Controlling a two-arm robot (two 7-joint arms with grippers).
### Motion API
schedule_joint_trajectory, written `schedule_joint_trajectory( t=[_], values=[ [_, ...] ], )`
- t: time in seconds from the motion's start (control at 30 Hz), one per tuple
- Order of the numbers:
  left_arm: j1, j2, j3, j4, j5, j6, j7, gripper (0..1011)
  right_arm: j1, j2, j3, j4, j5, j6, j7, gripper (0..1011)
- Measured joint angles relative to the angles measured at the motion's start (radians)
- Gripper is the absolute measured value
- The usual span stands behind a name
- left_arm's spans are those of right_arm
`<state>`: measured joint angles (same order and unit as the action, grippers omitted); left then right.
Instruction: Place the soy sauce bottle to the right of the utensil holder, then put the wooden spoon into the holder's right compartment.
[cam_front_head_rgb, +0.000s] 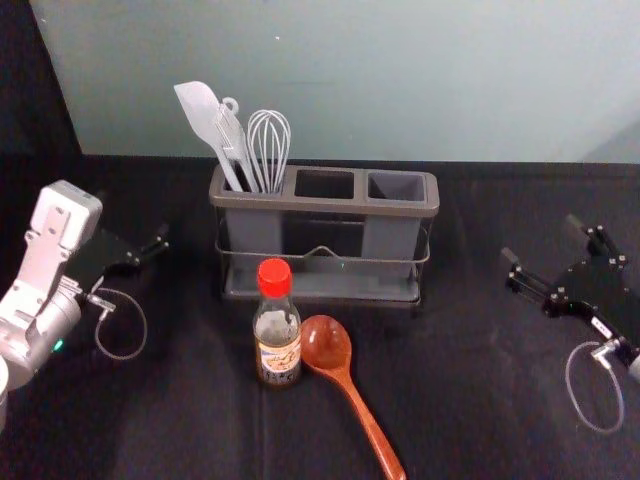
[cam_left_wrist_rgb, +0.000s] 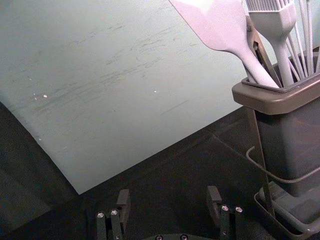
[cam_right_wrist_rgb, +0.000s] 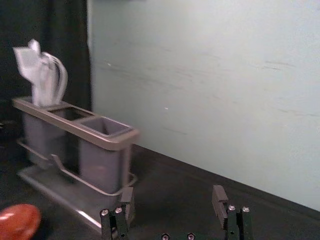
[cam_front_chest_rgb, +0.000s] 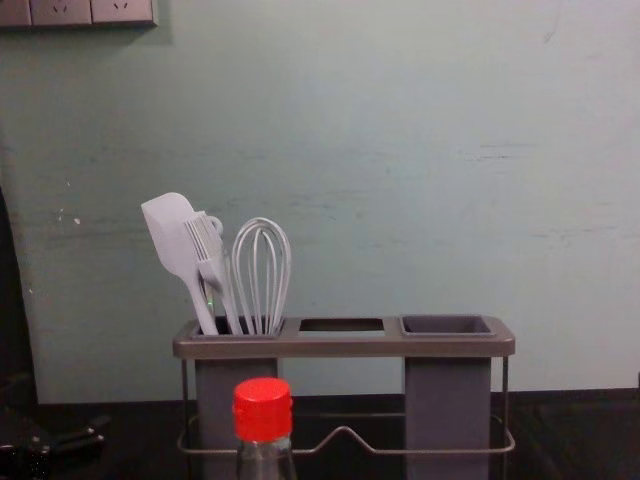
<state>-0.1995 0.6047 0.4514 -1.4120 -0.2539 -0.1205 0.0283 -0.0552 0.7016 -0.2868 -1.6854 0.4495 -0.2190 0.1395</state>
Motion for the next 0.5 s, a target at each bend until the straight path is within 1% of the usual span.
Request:
schedule_joint_trajectory(
  t=[0.03,0.07,0.17,0.23,0.27,0.3,0.33,0.4,0.5],
  values=[
    [0.0,0.0,0.0,0.0,0.0,0.0,0.0,1005,-0.018,0.007,0.009,-0.02,0.02,-0.002,0.017,1002],
    [0.0,0.0,0.0,0.0,0.0,0.0,0.0,1005,-0.018,0.007,0.009,-0.02,0.02,-0.002,0.017,1002],
    [0.0,0.0,0.0,0.0,0.0,0.0,0.0,1005,-0.07,0.025,0.035,-0.077,0.075,-0.005,0.063,1002],
    [0.0,0.0,0.0,0.0,0.0,0.0,0.0,1005,-0.086,0.029,0.042,-0.098,0.096,-0.005,0.083,1002],
    [0.0,0.0,0.0,0.0,0.0,0.0,0.0,1005,-0.101,0.033,0.047,-0.118,0.116,-0.003,0.101,1002],
    [0.0,0.0,0.0,0.0,0.0,0.0,0.0,1005,-0.106,0.035,0.049,-0.126,0.123,-0.002,0.109,1002],
    [0.0,0.0,0.0,0.0,0.0,0.0,0.0,1005,-0.115,0.037,0.049,-0.143,0.139,0.002,0.129,1002],
    [0.0,0.0,0.0,0.0,0.0,0.0,0.0,1005,-0.122,0.037,0.048,-0.157,0.151,0.007,0.148,1002],
    [0.0,0.0,0.0,0.0,0.0,0.0,0.0,1005,-0.12,0.029,0.033,-0.176,0.164,0.025,0.181,1002]
  ],
)
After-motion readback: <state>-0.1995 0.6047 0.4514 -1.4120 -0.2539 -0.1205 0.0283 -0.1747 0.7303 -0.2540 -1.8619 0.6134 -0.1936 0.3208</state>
